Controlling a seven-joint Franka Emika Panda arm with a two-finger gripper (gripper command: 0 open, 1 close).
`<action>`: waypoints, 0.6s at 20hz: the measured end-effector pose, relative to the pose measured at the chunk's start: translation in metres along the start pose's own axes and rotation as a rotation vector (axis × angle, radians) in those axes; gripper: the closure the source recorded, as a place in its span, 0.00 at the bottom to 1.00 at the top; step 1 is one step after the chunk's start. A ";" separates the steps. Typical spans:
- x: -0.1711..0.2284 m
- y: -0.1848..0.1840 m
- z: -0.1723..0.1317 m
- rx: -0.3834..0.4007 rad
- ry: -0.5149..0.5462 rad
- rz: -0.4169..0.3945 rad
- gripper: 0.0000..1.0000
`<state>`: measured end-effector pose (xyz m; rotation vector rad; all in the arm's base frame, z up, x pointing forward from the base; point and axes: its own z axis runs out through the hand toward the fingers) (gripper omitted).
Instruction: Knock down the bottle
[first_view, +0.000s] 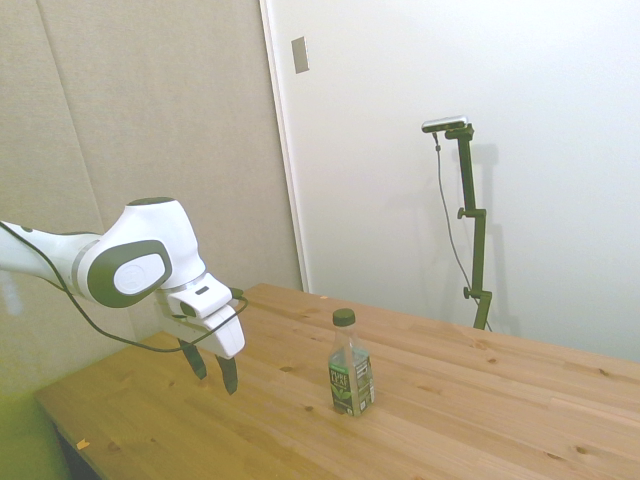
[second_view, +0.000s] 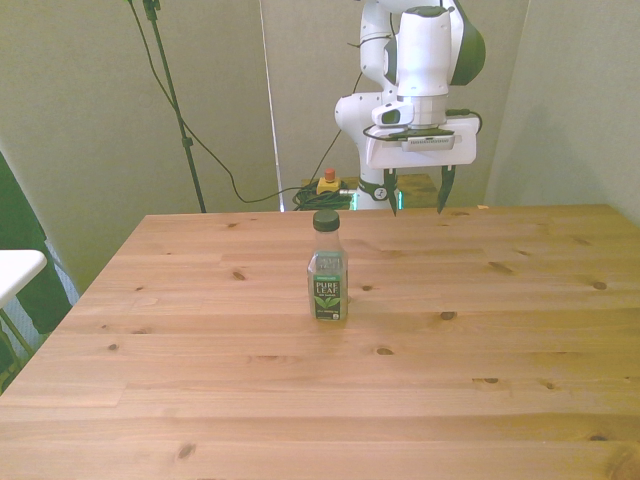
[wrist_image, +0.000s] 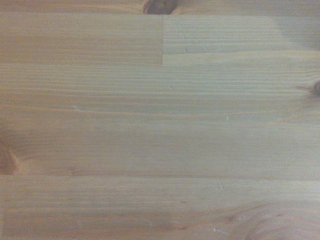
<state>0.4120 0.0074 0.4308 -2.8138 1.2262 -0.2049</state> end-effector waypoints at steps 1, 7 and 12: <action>0.000 0.000 0.000 -0.001 0.000 0.000 0.00; 0.029 0.026 -0.003 -0.032 0.038 0.030 1.00; 0.065 0.053 -0.020 -0.039 0.092 0.072 1.00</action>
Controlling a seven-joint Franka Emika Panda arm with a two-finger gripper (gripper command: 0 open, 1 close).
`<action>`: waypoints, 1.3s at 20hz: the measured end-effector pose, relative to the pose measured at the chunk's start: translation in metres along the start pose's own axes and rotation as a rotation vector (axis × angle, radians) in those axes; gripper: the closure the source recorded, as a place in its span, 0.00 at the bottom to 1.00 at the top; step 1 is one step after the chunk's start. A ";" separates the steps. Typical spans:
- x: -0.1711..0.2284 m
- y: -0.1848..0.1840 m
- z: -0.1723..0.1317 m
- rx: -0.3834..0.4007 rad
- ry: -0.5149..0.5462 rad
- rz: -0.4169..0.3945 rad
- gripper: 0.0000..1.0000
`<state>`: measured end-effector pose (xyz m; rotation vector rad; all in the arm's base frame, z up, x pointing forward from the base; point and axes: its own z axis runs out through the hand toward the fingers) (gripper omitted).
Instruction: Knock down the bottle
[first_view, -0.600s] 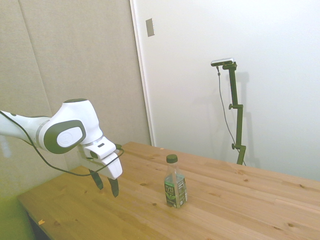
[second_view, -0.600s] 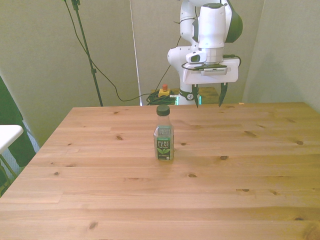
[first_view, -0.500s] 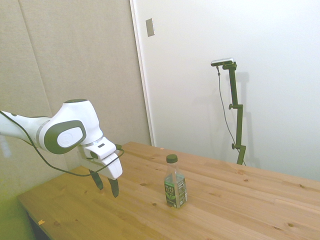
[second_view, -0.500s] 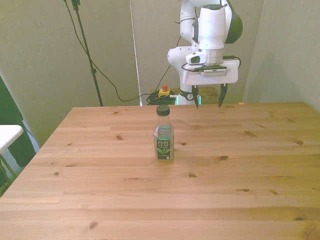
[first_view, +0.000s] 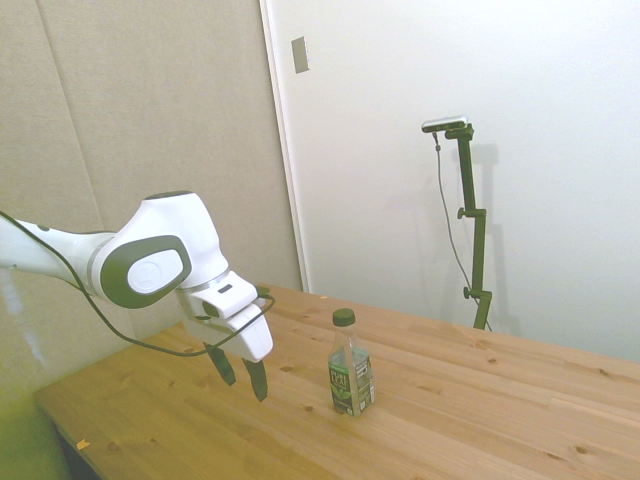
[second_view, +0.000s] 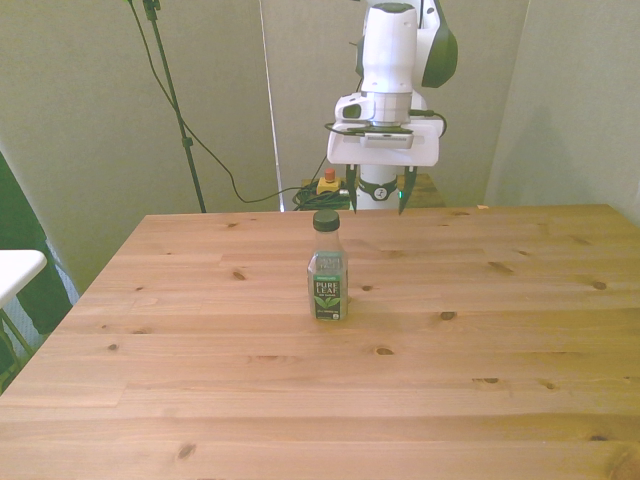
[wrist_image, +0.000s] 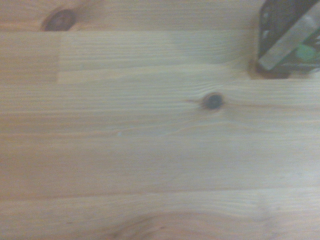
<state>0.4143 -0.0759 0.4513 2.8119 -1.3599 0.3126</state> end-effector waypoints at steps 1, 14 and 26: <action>0.007 0.003 -0.004 0.004 0.008 0.006 1.00; 0.089 -0.005 -0.027 0.021 0.087 0.090 1.00; 0.135 -0.048 -0.027 0.039 0.111 0.177 1.00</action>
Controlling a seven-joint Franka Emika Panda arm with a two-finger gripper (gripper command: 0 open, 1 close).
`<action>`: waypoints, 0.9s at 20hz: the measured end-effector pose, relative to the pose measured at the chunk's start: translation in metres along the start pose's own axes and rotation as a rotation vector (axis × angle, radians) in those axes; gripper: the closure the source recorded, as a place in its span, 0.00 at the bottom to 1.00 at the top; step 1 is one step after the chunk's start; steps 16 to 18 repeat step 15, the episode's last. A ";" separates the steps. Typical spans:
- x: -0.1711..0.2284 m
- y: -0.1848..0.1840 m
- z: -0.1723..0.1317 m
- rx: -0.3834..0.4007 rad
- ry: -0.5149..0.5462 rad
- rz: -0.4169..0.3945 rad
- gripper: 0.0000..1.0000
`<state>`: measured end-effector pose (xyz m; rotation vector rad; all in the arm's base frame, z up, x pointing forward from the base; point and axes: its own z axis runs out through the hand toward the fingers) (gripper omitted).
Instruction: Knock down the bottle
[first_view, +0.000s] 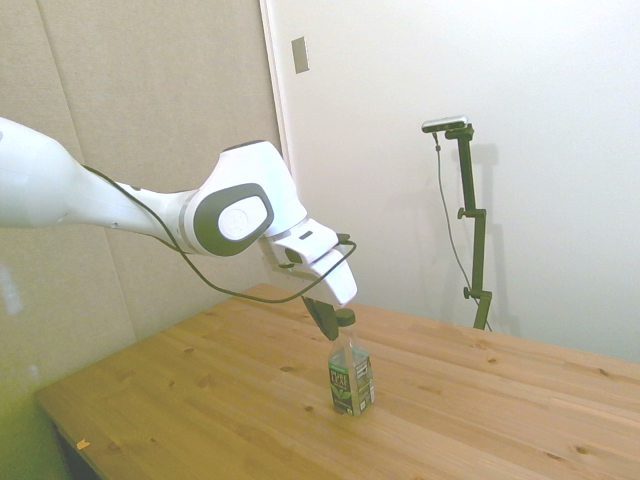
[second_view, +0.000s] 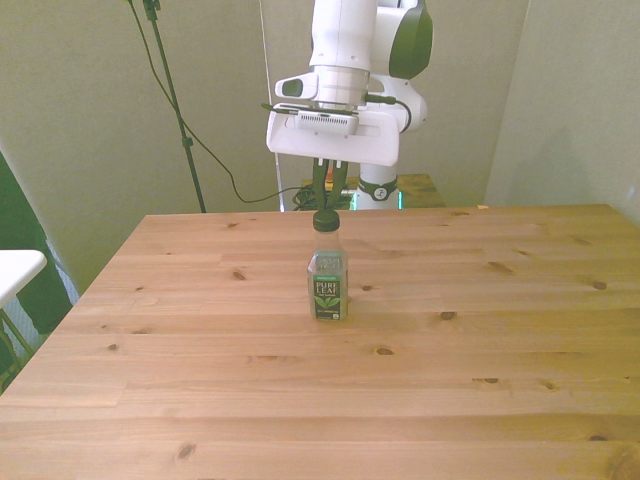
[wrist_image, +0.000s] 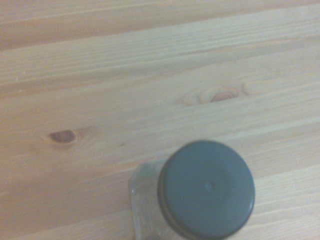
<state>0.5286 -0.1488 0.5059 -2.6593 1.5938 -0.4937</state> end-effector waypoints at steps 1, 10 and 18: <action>0.003 -0.007 0.002 -0.001 0.001 0.009 1.00; 0.031 -0.080 0.030 -0.002 0.030 0.090 1.00; 0.053 -0.092 0.046 -0.006 0.048 0.112 1.00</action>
